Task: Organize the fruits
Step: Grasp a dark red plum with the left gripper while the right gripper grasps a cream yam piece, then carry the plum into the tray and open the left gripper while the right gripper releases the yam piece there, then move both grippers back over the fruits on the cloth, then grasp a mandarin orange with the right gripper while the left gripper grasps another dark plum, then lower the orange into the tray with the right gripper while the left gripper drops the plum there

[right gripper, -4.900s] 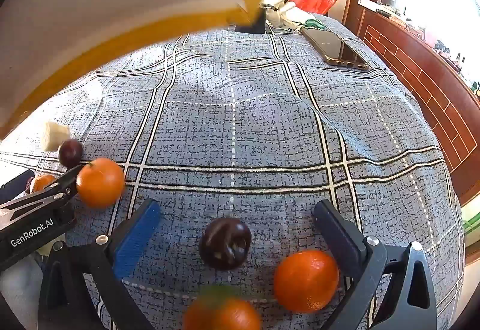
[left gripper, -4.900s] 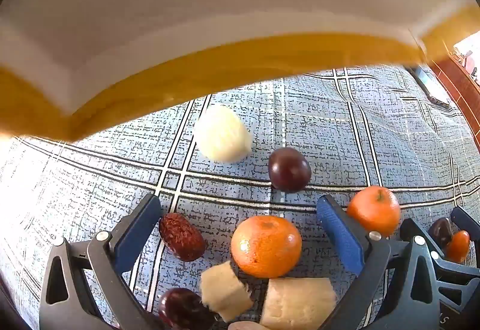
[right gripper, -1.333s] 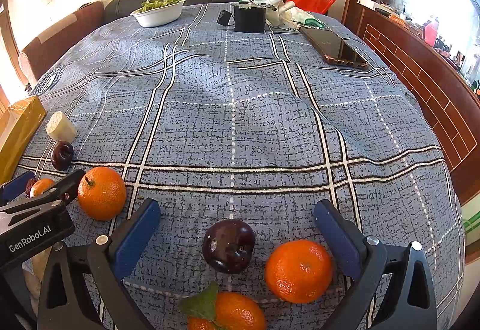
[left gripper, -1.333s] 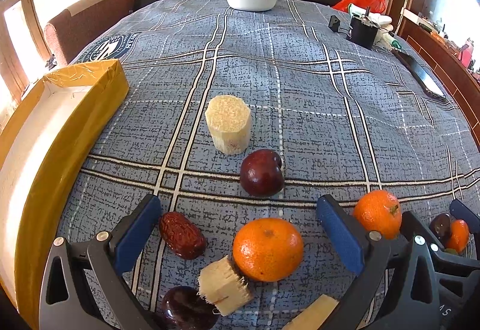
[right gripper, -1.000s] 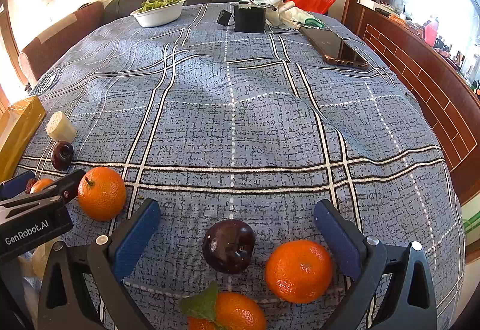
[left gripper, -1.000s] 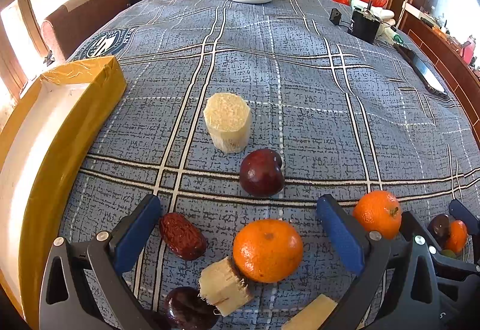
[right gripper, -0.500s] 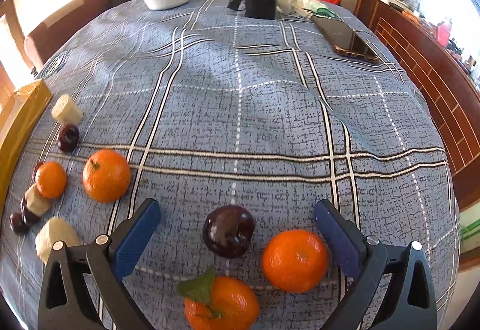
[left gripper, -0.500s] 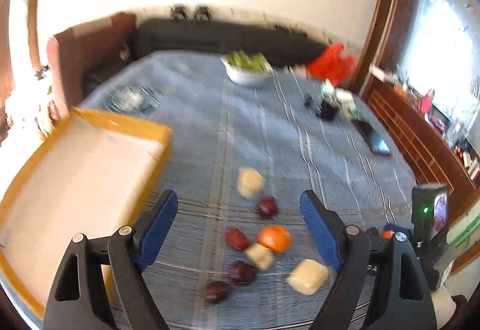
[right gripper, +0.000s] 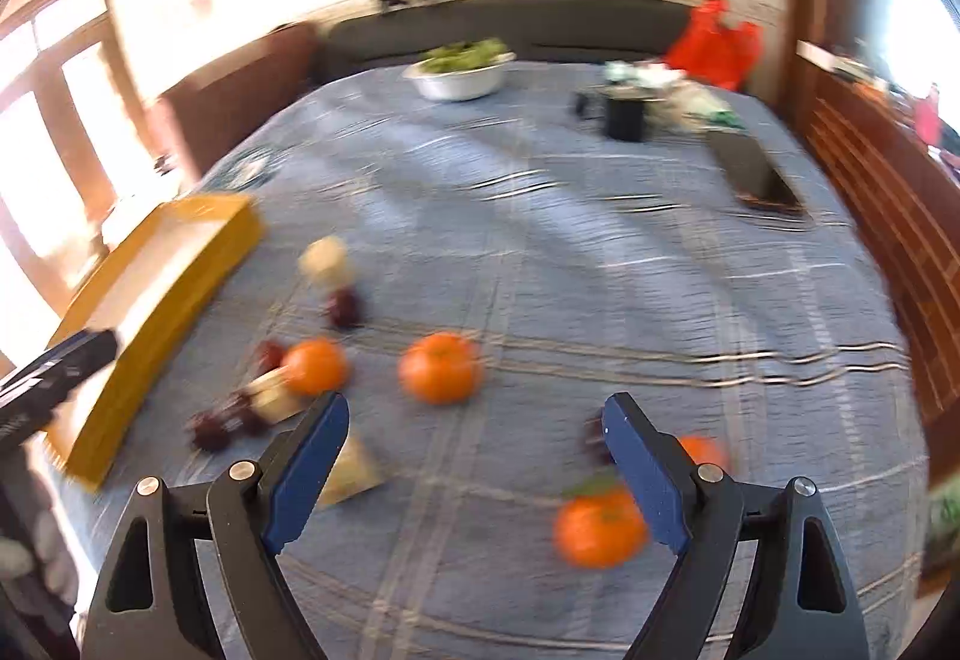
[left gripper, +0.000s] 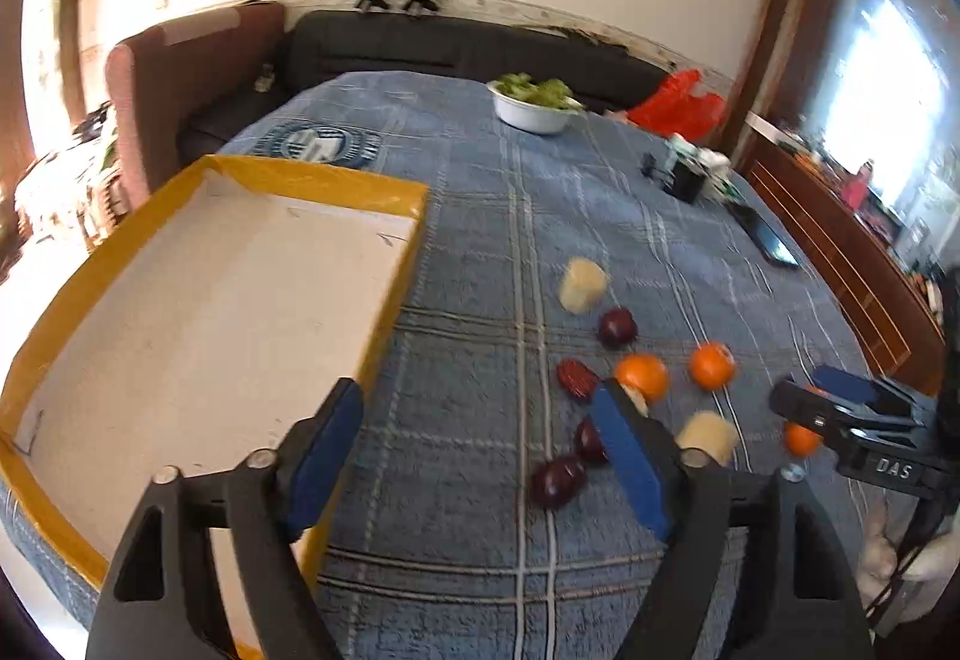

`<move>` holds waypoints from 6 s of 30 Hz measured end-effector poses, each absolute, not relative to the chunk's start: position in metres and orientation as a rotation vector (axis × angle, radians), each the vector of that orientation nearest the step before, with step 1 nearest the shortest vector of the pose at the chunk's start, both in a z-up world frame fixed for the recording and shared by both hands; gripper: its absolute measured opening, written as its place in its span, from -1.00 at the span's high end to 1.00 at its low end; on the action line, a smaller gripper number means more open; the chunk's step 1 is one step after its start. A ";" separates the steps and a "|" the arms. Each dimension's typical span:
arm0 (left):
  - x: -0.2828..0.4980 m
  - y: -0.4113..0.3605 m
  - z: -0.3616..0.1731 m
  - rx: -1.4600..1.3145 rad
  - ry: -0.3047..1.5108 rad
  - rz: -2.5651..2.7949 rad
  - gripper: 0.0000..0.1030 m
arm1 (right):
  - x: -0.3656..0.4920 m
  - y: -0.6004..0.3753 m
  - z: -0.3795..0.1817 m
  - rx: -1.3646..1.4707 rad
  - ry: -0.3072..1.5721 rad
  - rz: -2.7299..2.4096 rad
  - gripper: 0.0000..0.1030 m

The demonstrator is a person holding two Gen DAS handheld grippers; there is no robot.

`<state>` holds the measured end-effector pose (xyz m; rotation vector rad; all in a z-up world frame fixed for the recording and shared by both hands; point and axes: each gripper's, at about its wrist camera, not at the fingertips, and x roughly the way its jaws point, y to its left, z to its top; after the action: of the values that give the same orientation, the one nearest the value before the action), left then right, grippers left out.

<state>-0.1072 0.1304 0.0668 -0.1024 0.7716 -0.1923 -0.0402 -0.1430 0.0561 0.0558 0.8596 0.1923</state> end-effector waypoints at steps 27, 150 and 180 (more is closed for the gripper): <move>-0.097 0.079 0.014 0.147 0.944 -0.384 0.49 | -0.035 -0.094 0.013 -0.018 0.942 0.396 0.03; -0.124 0.285 0.069 -0.211 0.812 0.096 0.46 | -0.061 0.009 0.090 0.073 0.835 0.594 0.20; -0.145 0.314 0.080 -0.317 0.768 0.156 -0.23 | -0.042 0.099 0.071 -0.032 0.908 0.696 -0.05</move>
<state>-0.1450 0.3142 0.0797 -0.3172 0.7684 0.1556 -0.0420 0.0990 0.0706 -0.0324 0.9079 0.6956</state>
